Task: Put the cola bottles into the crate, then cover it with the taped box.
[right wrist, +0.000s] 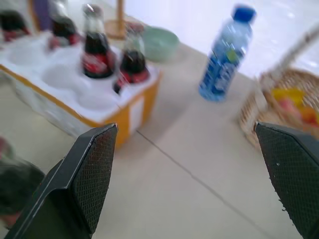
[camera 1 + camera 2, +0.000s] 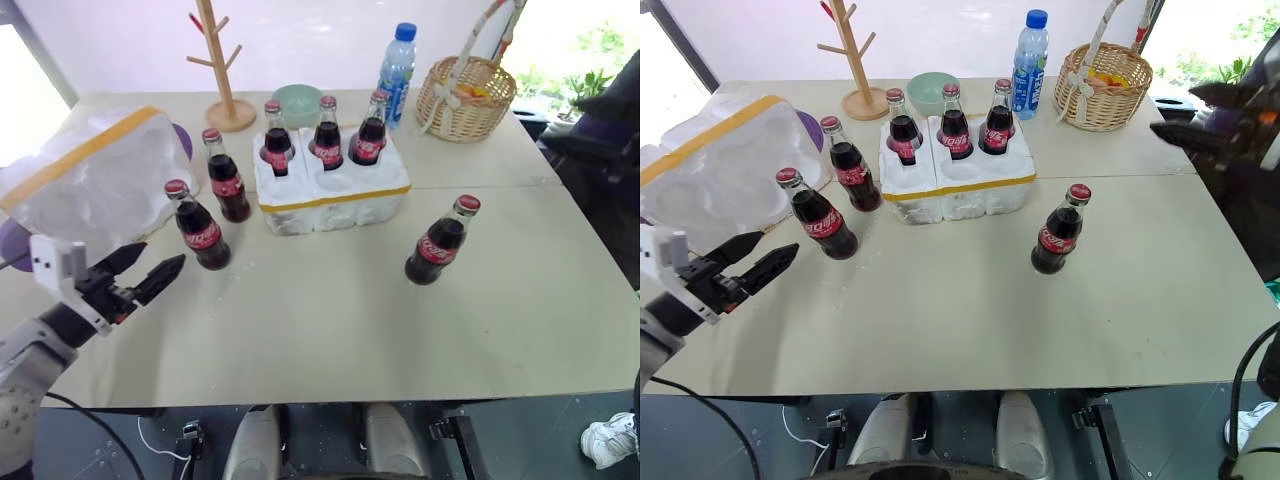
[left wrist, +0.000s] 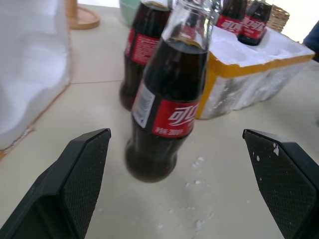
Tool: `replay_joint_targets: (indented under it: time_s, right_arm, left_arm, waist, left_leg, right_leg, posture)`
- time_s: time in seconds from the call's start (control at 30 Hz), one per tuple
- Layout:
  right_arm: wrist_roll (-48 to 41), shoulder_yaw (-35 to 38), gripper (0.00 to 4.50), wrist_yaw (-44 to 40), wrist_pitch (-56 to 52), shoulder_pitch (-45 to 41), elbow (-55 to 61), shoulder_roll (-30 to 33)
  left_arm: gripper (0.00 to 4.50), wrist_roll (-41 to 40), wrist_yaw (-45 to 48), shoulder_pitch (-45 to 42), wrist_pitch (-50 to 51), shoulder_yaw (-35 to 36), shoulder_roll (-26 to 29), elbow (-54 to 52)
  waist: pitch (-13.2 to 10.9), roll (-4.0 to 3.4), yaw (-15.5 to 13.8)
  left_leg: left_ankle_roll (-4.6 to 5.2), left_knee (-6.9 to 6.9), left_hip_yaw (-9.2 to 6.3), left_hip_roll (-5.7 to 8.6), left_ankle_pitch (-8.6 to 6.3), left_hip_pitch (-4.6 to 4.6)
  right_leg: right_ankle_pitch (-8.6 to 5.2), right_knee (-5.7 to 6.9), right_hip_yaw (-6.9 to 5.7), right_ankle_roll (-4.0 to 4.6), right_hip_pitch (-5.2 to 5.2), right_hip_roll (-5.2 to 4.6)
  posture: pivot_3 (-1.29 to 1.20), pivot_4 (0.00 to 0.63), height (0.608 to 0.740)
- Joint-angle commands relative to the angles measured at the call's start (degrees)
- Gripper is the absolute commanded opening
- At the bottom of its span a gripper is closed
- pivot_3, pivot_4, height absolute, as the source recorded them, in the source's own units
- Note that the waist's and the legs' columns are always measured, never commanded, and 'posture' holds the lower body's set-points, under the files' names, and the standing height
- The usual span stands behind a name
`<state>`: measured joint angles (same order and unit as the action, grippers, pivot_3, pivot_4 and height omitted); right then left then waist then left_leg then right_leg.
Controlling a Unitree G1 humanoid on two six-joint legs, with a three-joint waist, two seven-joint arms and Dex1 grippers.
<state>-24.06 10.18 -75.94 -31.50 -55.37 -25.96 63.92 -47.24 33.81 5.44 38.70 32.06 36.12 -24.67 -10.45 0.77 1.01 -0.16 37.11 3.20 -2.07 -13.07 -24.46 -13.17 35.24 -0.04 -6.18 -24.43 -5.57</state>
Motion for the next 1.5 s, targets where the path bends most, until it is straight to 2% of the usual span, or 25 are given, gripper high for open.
replay_joint_targets:
  time_s: [0.03,0.17,0.27,0.5,0.73,0.77,0.8,0.87,1.03,1.17,1.23,1.37,1.5]
  right_arm:
    - [-3.5,-2.3,4.50,-5.4,-6.0,-4.7,5.7,1.1]
    - [-8.4,-4.3,4.50,-10.0,-13.3,-5.9,14.7,1.6]
    - [-14.1,-3.0,4.50,-11.7,-18.3,-4.0,23.4,1.7]
    - [-23.3,1.3,4.50,-8.0,-25.3,0.8,34.2,0.6]
    - [-25.6,2.3,4.50,-1.9,-25.9,3.2,36.6,-1.2]
    - [-25.8,2.3,4.50,-1.3,-25.9,3.3,36.5,-1.3]
    - [-26.0,2.2,4.50,-0.8,-25.8,3.5,36.5,-1.4]
    - [-26.0,2.4,4.50,0.2,-25.3,4.0,36.5,-1.6]
    - [-26.0,2.5,4.50,3.1,-25.9,6.0,36.7,-1.4]
    - [-25.5,3.5,4.50,5.5,-24.1,7.8,38.7,-1.5]
    - [-25.8,4.1,4.50,6.4,-23.9,8.7,39.3,-1.7]
    - [-27.3,5.2,4.50,8.3,-24.5,9.7,40.3,-2.0]
    - [-28.2,5.8,4.50,11.1,-24.9,9.7,40.1,-2.8]
  left_arm:
    - [4.44,2.4,0.6,-3.2,-2.8,-2.1,1.2,1.6]
    - [4.44,6.0,2.1,-7.6,-5.9,-5.8,1.5,6.0]
    - [4.44,9.3,2.1,-12.5,-8.6,-10.3,0.2,9.2]
    - [4.44,15.8,2.5,-16.5,-13.8,-16.4,-2.2,14.2]
    - [4.44,19.1,3.7,-18.5,-17.5,-17.6,-2.5,18.3]
    - [3.92,19.1,3.8,-18.7,-17.7,-17.4,-2.5,18.6]
    - [3.62,19.0,4.1,-18.9,-17.8,-17.3,-2.5,18.7]
    - [2.71,18.8,4.4,-19.1,-17.6,-17.2,-2.3,18.5]
    - [2.67,9.9,9.2,-17.8,-7.3,-16.4,1.2,10.6]
    - [2.67,-4.2,11.8,-21.4,4.3,-15.3,4.0,2.8]
    - [2.67,-7.6,10.1,-26.5,6.4,-16.1,2.5,2.7]
    - [2.67,-9.8,4.5,-42.0,8.1,-19.5,-6.1,9.8]
    - [2.67,2.0,0.6,-55.5,-1.3,-24.9,-15.6,25.3]
  waist:
    - [0.0,0.01,0.0]
    - [0.0,0.01,-0.3]
    - [0.0,0.00,-0.5]
    - [0.0,0.06,-0.3]
    - [0.0,0.06,-0.3]
    - [0.0,0.06,-0.3]
    - [0.0,0.06,-0.4]
    - [0.0,0.06,-0.4]
    - [0.0,0.08,-0.4]
    - [-0.1,0.22,-0.4]
    - [-0.1,0.25,-0.7]
    - [-0.1,0.25,-1.5]
    - [-0.1,0.26,-1.8]
  left_leg:
    - [0.00,0.00,0.00,0.00,0.00,0.00]
    - [-0.01,0.02,0.03,0.02,0.00,-0.04]
    - [-0.01,0.02,0.01,0.02,0.00,-0.07]
    - [-0.01,0.04,0.04,0.02,-0.01,-0.08]
    - [-0.01,0.08,0.05,0.02,0.00,-0.08]
    - [-0.01,0.08,0.05,0.02,0.00,-0.08]
    - [0.00,0.08,0.04,0.02,0.00,-0.08]
    - [0.00,0.07,0.04,0.02,0.00,-0.08]
    - [0.00,0.07,0.04,0.02,0.00,-0.11]
    - [0.00,0.11,-0.06,0.02,0.00,-0.27]
    - [0.00,0.17,-0.09,0.04,0.00,-0.33]
    - [0.01,0.47,-0.21,0.07,0.02,-0.43]
    - [0.07,0.81,-0.27,0.13,-0.01,-0.52]
  right_leg:
    - [0.00,0.01,0.00,0.00,0.00,0.00]
    - [0.00,-0.03,0.01,0.00,0.01,-0.04]
    - [0.00,-0.02,0.00,-0.01,-0.01,-0.05]
    - [0.02,-0.02,0.00,-0.01,0.00,-0.07]
    - [0.02,0.03,0.01,-0.01,-0.01,-0.08]
    - [0.02,0.03,0.00,-0.01,-0.01,-0.08]
    - [0.02,0.03,0.00,-0.01,-0.01,-0.08]
    - [0.02,0.03,0.00,-0.01,-0.01,-0.08]
    - [0.02,0.02,0.00,-0.01,-0.01,-0.08]
    - [0.02,0.02,-0.05,-0.02,-0.08,-0.09]
    - [0.02,0.03,-0.06,-0.02,-0.10,-0.09]
    - [0.05,0.11,-0.13,-0.07,-0.04,-0.02]
    - [0.20,0.17,-0.13,-0.34,0.07,-0.01]
  posture:
    - [0.00,0.150,0.740]
    - [0.00,0.150,0.740]
    - [0.00,0.150,0.740]
    - [0.00,0.150,0.740]
    - [0.00,0.150,0.740]
    - [0.00,0.150,0.740]
    - [0.00,0.150,0.740]
    - [0.00,0.150,0.740]
    - [0.00,0.150,0.740]
    - [0.00,0.150,0.740]
    - [0.00,0.150,0.740]
    - [0.00,0.150,0.740]
    - [0.00,0.150,0.740]
